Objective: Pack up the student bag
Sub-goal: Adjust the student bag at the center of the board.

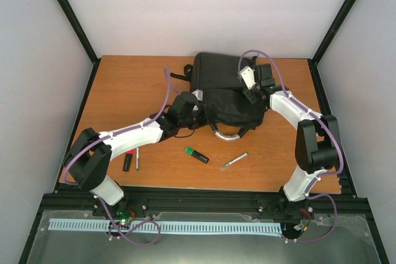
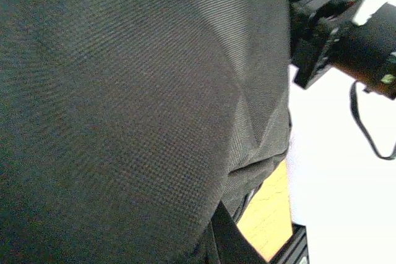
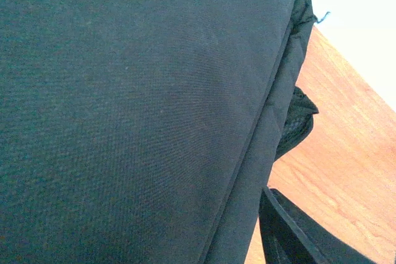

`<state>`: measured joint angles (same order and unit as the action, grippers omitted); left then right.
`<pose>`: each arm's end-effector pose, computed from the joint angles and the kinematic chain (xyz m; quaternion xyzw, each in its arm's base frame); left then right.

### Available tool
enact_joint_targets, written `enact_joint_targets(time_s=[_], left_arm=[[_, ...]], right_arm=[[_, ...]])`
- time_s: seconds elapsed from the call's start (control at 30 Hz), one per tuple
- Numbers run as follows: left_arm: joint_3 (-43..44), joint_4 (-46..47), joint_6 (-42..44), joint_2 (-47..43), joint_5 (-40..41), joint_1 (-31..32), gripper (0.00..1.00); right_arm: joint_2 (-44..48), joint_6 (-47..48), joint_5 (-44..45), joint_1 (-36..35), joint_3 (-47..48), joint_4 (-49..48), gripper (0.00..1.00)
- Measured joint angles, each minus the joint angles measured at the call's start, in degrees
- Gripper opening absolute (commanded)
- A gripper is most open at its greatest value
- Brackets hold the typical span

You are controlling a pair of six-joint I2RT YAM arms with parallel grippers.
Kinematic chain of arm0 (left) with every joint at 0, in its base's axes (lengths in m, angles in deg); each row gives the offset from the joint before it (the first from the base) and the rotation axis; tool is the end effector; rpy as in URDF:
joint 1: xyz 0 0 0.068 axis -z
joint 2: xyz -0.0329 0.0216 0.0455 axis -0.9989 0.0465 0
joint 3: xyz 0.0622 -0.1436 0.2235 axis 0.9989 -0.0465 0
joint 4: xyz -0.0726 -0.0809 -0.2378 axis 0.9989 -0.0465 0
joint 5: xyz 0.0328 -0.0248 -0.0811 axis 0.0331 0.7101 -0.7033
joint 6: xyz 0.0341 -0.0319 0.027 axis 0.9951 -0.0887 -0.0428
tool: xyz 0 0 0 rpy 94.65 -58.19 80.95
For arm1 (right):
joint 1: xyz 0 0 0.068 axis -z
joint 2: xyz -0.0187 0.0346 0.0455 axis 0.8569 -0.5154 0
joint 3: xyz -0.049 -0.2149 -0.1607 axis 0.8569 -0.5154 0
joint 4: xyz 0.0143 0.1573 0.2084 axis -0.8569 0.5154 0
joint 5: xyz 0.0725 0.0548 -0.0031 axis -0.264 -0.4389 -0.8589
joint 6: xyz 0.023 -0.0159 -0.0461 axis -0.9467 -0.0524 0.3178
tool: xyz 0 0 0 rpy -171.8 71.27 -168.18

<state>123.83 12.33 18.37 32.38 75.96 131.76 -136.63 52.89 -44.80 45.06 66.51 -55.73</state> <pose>0.2484 -0.2529 0.2434 -0.0618 0.8653 -0.4343 0.2427 0.3731 0.0881 0.2337 -0.3284 0.8628 -0.1098 0.3683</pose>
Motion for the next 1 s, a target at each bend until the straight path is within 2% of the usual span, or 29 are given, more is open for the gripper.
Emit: enact_joint_targets(time_s=[0.2, 0.53, 0.67, 0.77, 0.87, 1.0], left_arm=[[-3.32, -0.87, 0.87, -1.01, 0.11, 0.0, 0.01], [-3.13, -3.17, 5.66, -0.98, -0.22, 0.59, 0.01], [0.33, -5.42, 8.31, 5.31, -0.68, 0.22, 0.01], [4.74, -6.58, 9.53, 12.63, -1.84, -0.94, 0.03], [8.2, -6.99, 10.62, 17.59, -2.6, -2.23, 0.18], [8.98, -7.48, 12.48, 17.22, -2.36, -2.99, 0.44]], right_arm=[[4.63, -0.07, -2.99, -0.42, -2.82, 0.55, 0.04], [13.2, -1.33, -5.62, 0.02, -8.46, 4.9, 0.03], [17.33, -1.49, -4.52, 0.0, -13.57, 6.27, 0.09], [17.68, -1.92, -3.43, 0.07, -15.02, 7.19, 0.24], [17.64, -1.97, -3.98, -0.09, -15.5, 7.54, 0.41], [17.2, -2.4, -5.46, -0.81, -15.26, 6.75, 0.53]])
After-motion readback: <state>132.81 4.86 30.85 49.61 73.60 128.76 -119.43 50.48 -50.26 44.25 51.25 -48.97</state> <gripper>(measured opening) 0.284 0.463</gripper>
